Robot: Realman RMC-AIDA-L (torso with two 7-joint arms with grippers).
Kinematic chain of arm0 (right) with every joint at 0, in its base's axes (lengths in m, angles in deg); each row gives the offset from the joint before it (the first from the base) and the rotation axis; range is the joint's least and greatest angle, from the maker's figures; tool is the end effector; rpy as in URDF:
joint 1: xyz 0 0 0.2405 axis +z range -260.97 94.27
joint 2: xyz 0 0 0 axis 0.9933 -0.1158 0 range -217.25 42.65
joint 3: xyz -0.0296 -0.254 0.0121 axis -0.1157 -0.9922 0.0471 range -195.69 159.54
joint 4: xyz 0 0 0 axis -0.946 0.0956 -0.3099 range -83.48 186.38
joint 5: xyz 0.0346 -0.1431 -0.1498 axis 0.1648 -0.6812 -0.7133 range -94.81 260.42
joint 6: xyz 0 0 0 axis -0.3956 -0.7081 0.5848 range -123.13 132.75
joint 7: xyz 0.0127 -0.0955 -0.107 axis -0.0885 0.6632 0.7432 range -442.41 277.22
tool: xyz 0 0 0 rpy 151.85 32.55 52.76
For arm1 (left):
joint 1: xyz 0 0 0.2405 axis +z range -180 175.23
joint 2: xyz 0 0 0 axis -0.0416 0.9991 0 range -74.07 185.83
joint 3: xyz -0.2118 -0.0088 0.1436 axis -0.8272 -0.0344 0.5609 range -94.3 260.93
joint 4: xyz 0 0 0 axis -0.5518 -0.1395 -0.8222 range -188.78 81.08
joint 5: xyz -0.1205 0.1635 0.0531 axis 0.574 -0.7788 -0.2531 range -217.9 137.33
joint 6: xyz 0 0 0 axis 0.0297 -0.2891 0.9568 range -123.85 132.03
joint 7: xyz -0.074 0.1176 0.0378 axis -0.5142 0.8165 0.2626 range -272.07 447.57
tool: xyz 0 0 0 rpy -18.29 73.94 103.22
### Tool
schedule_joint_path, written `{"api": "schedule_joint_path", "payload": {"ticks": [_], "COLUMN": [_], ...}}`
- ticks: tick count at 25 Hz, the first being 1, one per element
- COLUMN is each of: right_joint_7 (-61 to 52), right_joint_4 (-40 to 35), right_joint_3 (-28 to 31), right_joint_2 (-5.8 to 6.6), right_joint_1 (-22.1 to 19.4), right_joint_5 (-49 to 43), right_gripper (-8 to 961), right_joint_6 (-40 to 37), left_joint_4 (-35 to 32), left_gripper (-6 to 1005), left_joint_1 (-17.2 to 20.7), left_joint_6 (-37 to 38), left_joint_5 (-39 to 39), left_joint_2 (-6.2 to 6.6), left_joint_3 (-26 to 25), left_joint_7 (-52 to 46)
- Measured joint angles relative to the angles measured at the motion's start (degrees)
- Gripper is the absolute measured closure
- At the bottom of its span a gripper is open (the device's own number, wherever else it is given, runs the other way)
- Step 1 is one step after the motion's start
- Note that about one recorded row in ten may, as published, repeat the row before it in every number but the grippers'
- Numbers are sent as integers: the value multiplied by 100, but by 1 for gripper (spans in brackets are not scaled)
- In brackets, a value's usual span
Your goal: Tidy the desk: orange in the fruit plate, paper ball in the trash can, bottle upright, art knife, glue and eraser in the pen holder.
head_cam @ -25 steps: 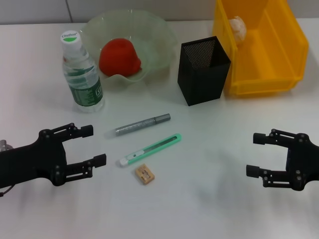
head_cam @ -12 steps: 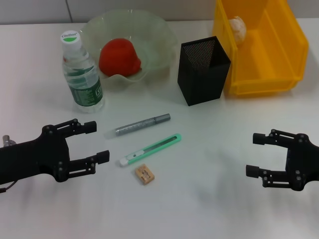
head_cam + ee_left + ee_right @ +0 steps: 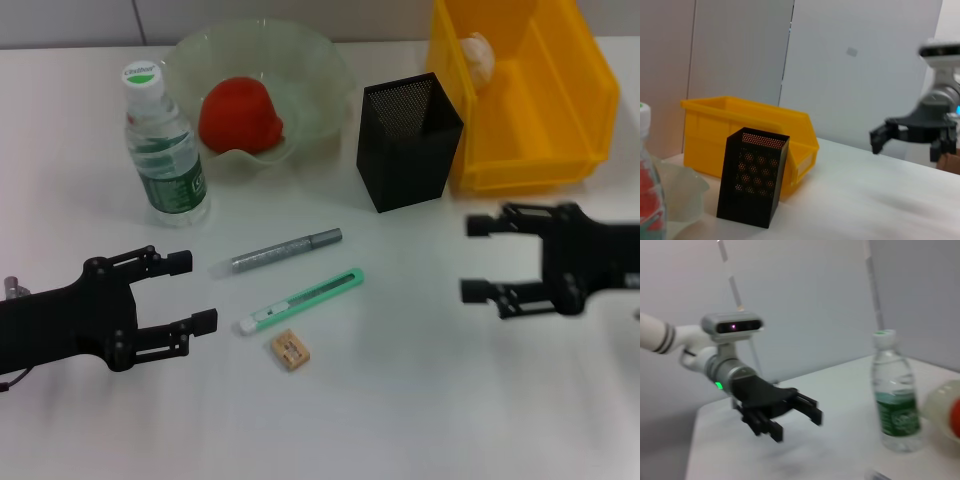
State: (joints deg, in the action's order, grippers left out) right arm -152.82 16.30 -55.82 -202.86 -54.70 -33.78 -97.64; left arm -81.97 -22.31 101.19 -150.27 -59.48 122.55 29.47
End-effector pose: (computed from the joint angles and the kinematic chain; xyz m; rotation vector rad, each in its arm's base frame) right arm 0.2707 0.2971 0.0186 -2.8834 0.4231 0.7831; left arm -0.3159 0.2572 0.0049 -2.7015 -0.4668 -0.8031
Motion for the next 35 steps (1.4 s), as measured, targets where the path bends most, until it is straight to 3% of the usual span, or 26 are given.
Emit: {"api": "schedule_joint_path", "payload": {"ticks": [8, 9, 13, 16, 18, 19, 24, 35], "right_joint_7": [-1278, -1521, -1749, -1961, -2081, -2120, -2133, -2070], "right_joint_4": [-414, -417, -395, -359, -352, -348, 37, 115], "right_joint_3": [-1405, -1785, -2352, -2875, -3115, -3205, -3561, -3649], "right_joint_2": [58, 63, 37, -61, -192, -325, -414, -419], "right_joint_1": [1385, 1747, 2227, 2654, 2917, 3114, 3541, 3623], "right_joint_5": [-32, -34, -35, -73, -225, -482, -698, -703], "right_gripper": [132, 132, 131, 131, 131, 131, 133, 136], "right_joint_6": [202, 380, 706, 1093, 1329, 1506, 1905, 1960], "left_joint_4": [4, 1, -2, -2, -2, -2, 0, 10], "left_gripper": [214, 214, 214, 214, 214, 214, 214, 214], "left_joint_1": [24, 26, 27, 22, 23, 23, 24, -1], "left_joint_6": [15, 16, 20, 20, 20, 20, -6, -18], "left_joint_5": [-31, -31, -32, -32, -33, -33, -2, -23], "left_joint_2": [40, 41, 41, 41, 41, 41, 76, 94], "left_joint_3": [41, 40, 40, 9, 2, 2, -11, -12], "left_joint_7": [-121, -121, -113, -117, -118, -118, -122, -131]}}
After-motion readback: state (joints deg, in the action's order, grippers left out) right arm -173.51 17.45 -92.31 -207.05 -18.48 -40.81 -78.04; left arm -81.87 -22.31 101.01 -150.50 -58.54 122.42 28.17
